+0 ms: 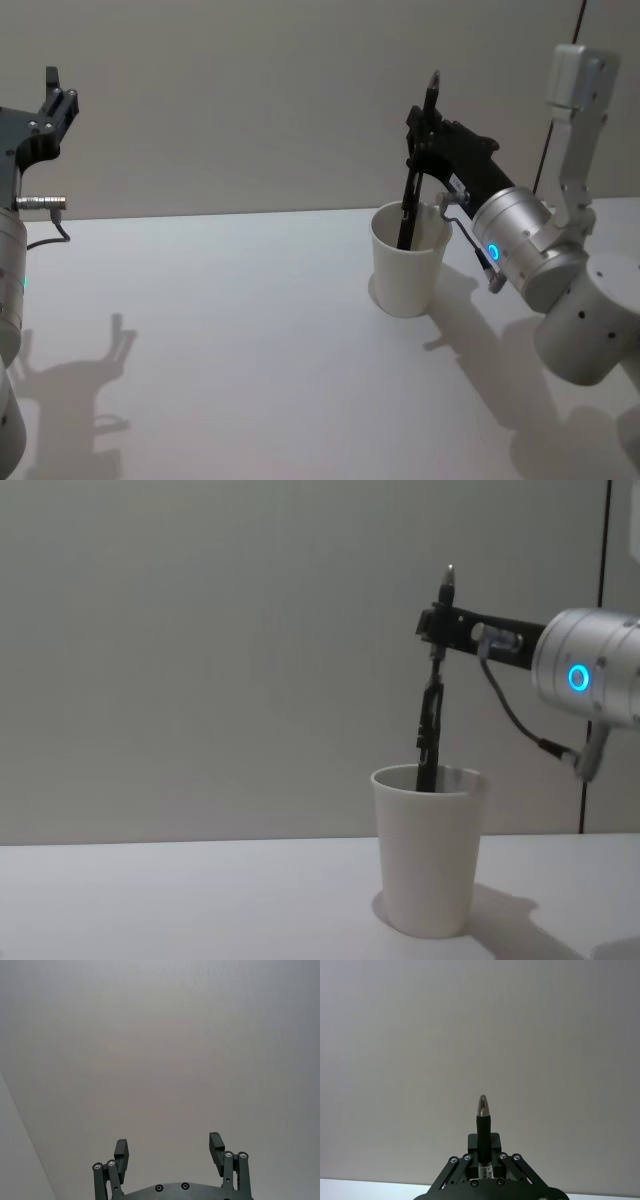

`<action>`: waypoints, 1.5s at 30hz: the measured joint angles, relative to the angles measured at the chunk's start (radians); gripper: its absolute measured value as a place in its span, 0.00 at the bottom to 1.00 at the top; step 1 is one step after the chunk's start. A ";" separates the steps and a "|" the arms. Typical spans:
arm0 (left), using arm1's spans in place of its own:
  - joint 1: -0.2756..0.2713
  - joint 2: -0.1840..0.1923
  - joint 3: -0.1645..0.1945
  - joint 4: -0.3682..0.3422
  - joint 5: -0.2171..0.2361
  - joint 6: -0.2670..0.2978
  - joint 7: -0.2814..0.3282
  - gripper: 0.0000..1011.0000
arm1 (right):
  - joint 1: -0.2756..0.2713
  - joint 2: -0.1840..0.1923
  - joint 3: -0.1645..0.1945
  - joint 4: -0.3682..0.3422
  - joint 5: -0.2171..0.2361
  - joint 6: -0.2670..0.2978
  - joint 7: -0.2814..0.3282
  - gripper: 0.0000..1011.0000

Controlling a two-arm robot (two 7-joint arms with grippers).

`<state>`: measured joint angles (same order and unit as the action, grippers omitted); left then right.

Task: Place the pen into the pen holder.

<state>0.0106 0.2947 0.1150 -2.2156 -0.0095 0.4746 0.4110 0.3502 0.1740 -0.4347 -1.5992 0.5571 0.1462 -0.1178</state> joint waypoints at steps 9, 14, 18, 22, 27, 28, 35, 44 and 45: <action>0.000 0.000 0.000 0.000 0.000 0.000 0.000 0.99 | 0.000 -0.010 -0.009 0.023 -0.024 -0.023 0.033 0.13; 0.000 0.000 0.000 0.000 0.000 0.000 0.000 0.99 | 0.000 -0.013 -0.011 0.029 -0.031 -0.028 0.043 0.18; 0.000 0.000 0.000 0.000 0.000 0.000 0.000 0.99 | 0.000 -0.015 -0.013 0.034 -0.035 -0.032 0.049 0.31; 0.000 0.000 0.000 0.000 0.000 0.000 0.000 0.99 | 0.000 -0.016 -0.014 0.036 -0.038 -0.034 0.053 0.45; 0.000 0.000 0.000 0.000 0.000 0.000 0.000 0.99 | 0.000 -0.017 -0.015 0.038 -0.040 -0.036 0.056 0.59; 0.000 0.000 0.000 0.000 0.000 0.000 0.000 0.99 | 0.000 -0.017 -0.015 0.039 -0.041 -0.037 0.057 0.63; 0.000 0.000 0.000 0.000 0.000 0.000 0.000 0.99 | 0.000 -0.018 -0.016 0.041 -0.042 -0.039 0.059 0.85; 0.000 0.000 0.000 0.000 0.000 0.000 0.000 0.99 | 0.000 -0.019 -0.017 0.042 -0.044 -0.040 0.062 0.99; 0.000 0.000 0.000 0.000 0.000 0.000 0.000 0.99 | -0.001 -0.019 -0.017 0.042 -0.044 -0.040 0.062 0.99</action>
<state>0.0105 0.2947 0.1151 -2.2156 -0.0095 0.4746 0.4109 0.3497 0.1553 -0.4517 -1.5571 0.5132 0.1064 -0.0562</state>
